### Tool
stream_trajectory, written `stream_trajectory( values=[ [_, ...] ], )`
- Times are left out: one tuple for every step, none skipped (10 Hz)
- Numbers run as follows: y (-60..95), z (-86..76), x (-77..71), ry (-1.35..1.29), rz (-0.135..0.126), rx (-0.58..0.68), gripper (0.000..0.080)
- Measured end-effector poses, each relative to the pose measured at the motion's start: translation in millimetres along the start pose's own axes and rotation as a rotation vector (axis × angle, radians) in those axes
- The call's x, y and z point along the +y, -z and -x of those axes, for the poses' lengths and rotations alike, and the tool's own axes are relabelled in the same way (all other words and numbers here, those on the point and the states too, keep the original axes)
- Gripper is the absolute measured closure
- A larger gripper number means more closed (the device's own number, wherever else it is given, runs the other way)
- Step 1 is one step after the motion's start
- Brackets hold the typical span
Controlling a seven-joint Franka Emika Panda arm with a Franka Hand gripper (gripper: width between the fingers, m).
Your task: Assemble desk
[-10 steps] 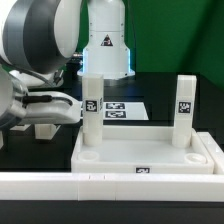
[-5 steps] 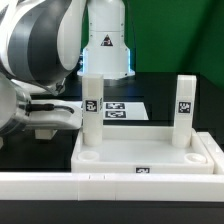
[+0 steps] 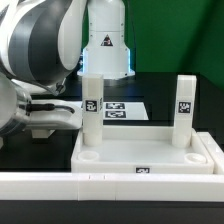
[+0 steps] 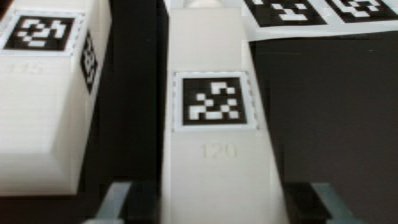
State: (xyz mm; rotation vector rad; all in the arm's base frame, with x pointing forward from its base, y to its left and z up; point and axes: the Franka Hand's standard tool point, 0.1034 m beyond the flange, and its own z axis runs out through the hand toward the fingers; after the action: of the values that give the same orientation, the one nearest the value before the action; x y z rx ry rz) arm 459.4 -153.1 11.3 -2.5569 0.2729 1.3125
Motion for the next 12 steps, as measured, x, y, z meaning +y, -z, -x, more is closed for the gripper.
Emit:
stream_trajectory(
  values=[
    [12.2, 2.3, 0.8, 0.041, 0.019, 0.019, 0.0511],
    [24.9, 6.0, -0.3, 0.072, 0.028, 0.038, 0.0511],
    [42.2, 12.5, -1.2, 0.119, 0.043, 0.053, 0.0511],
    [64.2, 18.5, -4.7, 0.171, 0.068, 0.087, 0.0511],
    [83.2, 24.8, -10.7, 0.203, 0.077, 0.11, 0.0511],
    [96.2, 26.0, -15.1, 0.212, 0.086, 0.126, 0.0509],
    [98.3, 23.7, -17.2, 0.215, 0.09, 0.13, 0.0509],
    [99.5, 19.4, -15.4, 0.214, 0.096, 0.154, 0.0509],
    [99.5, 19.5, -14.8, 0.214, 0.095, 0.154, 0.0509],
    [99.6, 19.0, -14.9, 0.213, 0.096, 0.156, 0.0509],
    [109.6, 13.5, -17.1, 0.218, 0.11, 0.21, 0.0509],
    [126.6, 15.1, -21.1, 0.225, 0.121, 0.285, 0.0509]
  ],
)
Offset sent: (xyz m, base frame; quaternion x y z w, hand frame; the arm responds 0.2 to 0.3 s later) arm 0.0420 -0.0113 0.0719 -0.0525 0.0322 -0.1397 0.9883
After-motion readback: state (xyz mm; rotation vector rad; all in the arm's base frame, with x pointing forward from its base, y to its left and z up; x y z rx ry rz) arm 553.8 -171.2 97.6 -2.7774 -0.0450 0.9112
